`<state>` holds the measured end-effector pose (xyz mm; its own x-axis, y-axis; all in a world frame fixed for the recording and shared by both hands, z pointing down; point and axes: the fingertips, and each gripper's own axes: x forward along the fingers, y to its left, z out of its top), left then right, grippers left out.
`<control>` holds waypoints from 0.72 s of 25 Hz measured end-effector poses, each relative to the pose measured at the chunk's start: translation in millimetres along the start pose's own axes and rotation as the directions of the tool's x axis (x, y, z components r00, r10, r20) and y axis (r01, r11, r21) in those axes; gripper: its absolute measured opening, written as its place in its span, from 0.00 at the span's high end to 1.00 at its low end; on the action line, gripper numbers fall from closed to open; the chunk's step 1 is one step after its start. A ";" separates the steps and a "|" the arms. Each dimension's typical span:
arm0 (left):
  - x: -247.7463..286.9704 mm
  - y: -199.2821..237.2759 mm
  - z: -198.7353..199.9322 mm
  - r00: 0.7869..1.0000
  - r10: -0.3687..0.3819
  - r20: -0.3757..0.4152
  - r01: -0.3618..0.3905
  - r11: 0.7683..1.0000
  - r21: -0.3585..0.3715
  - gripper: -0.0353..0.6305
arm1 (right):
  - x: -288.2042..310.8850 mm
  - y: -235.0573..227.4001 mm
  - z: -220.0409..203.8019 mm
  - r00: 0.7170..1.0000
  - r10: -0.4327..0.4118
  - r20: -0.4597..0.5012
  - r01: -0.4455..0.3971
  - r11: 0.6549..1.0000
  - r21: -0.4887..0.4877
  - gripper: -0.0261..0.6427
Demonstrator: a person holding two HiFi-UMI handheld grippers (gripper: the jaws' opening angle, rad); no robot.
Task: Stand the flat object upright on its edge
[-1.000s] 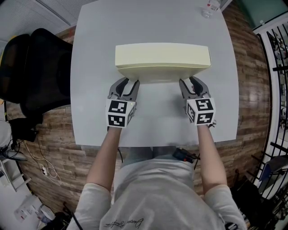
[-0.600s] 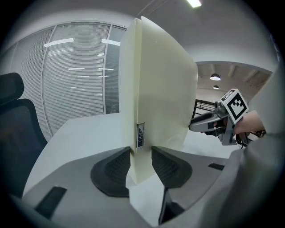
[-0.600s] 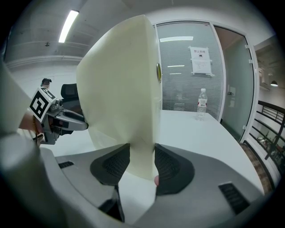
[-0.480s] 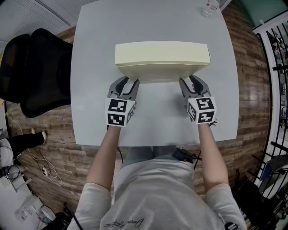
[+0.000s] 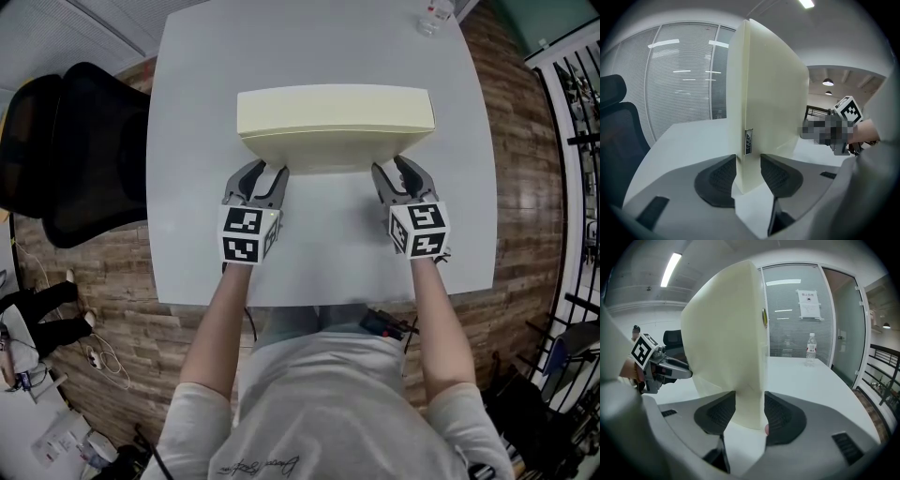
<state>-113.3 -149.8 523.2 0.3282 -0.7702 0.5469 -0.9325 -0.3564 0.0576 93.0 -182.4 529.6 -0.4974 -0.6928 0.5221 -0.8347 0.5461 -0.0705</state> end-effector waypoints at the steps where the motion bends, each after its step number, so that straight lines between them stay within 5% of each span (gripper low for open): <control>1: -0.3 -0.2 0.4 1.000 0.001 0.001 -0.001 1.000 0.000 0.68 | -0.2 -0.1 -0.2 1.000 0.001 -0.002 -0.001 1.000 0.000 0.65; 18: -16.6 -5.2 -1.3 1.000 0.019 0.005 -0.019 1.000 0.000 0.68 | -14.4 6.0 -6.6 1.000 0.005 -0.011 -0.005 1.000 0.001 0.65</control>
<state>-114.1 -134.5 514.9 0.3115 -0.7795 0.5435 -0.9385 -0.3421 0.0473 96.7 -166.1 527.3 -0.4989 -0.6849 0.5310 -0.8325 0.5491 -0.0740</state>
